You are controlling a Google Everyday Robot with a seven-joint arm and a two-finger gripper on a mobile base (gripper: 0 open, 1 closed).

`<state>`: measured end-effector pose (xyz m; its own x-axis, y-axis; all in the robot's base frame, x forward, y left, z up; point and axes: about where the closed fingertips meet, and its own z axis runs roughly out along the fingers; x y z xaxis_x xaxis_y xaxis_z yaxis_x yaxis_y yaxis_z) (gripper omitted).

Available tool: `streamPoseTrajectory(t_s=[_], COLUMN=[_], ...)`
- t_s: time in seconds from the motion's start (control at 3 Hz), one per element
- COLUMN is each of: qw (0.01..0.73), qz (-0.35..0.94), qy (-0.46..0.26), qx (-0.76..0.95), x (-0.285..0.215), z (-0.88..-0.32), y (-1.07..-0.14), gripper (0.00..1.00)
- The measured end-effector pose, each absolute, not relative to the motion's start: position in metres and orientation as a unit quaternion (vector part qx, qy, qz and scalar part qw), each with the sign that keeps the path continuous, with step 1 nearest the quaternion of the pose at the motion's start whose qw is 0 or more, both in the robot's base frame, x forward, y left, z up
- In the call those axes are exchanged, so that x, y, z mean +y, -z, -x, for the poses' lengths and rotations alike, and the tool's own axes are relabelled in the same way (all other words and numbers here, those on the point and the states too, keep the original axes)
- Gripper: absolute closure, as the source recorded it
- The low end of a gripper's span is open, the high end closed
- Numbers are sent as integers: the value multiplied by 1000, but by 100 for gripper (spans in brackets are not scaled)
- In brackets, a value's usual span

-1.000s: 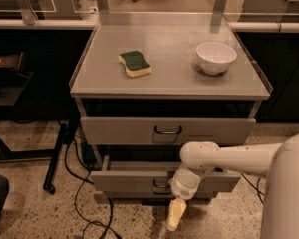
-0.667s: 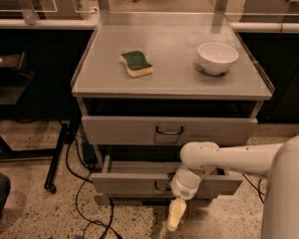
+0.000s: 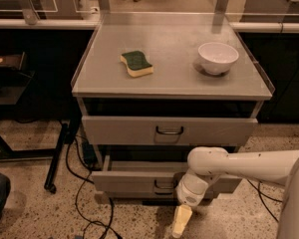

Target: Open middle drawer

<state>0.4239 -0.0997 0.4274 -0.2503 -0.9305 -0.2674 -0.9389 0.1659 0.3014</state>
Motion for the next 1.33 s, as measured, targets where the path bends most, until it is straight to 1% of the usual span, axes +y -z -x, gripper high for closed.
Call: streamPoseTrajectory(t_s=[0.33,0.67,1.0,1.33], qw=[20,39,39,25], qz=[620,634,634,629], qy=[-201,-195,-193,-206], qx=[758,748,747,749], x=[-95,-89,-89,-83], z=[-434,-447,-448,-448], y=[-444,-483,-485,-462], gripper=[0,0,0,0])
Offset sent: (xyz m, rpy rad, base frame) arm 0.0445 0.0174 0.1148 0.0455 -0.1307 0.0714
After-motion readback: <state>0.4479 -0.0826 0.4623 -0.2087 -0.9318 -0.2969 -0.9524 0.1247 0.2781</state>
